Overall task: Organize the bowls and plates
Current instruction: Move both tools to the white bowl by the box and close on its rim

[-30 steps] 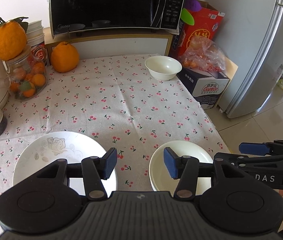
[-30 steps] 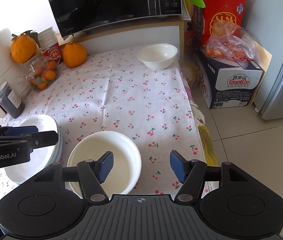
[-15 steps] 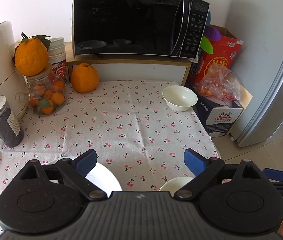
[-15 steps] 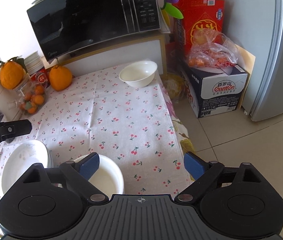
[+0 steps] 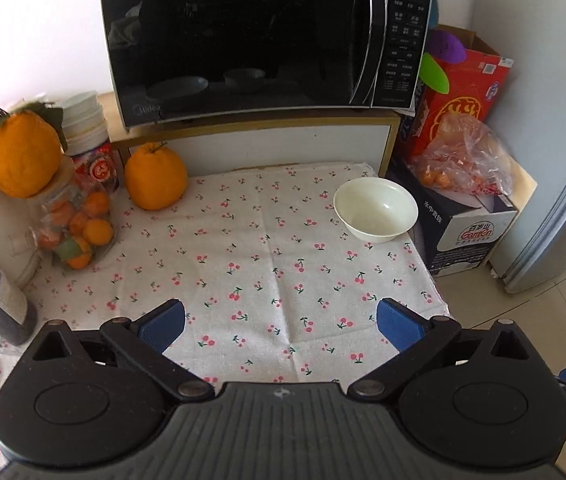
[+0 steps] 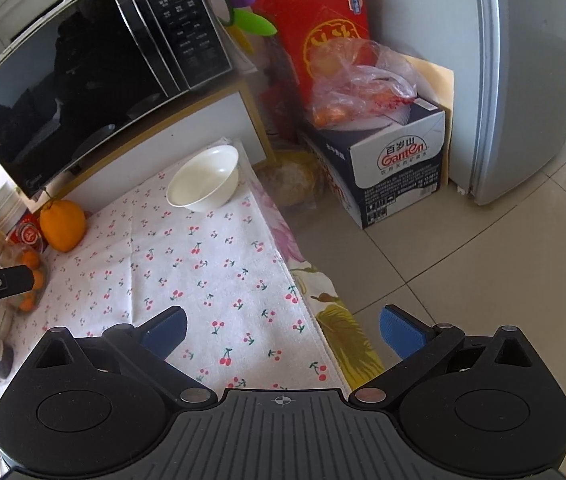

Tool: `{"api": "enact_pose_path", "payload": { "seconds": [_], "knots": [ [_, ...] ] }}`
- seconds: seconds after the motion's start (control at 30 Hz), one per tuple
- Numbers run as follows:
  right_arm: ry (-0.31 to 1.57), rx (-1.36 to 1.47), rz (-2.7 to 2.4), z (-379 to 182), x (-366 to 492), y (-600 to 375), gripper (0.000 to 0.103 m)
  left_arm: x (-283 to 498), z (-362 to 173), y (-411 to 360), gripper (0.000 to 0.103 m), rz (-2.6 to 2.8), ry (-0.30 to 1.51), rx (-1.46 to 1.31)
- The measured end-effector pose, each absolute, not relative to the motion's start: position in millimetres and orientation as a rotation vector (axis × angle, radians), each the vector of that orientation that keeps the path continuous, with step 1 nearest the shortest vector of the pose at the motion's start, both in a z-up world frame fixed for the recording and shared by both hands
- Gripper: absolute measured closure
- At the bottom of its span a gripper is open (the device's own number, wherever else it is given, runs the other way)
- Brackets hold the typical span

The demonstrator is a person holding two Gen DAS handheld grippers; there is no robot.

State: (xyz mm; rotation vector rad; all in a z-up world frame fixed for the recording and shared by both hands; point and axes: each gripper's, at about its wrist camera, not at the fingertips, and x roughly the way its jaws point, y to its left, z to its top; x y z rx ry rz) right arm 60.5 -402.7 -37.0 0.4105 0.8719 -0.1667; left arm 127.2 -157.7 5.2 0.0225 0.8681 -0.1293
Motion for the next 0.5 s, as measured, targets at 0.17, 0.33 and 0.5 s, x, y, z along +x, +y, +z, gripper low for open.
{"api": "enact_pose_path", "payload": {
  "seconds": [0.17,0.33,0.5],
  "knots": [
    [0.828,0.572,-0.124,-43,96,-434,0.000,165,-3,-169,0.003,-0.150,0.876,0.027],
    [0.792,0.606,-0.095,-54,145,-434,0.010,211,-19,-165,0.010,-0.171,0.917,-0.145],
    [0.801,0.701,-0.042,-69,193,-432,0.047,250,-46,-170,0.026,-0.224,0.956,-0.266]
  ]
}}
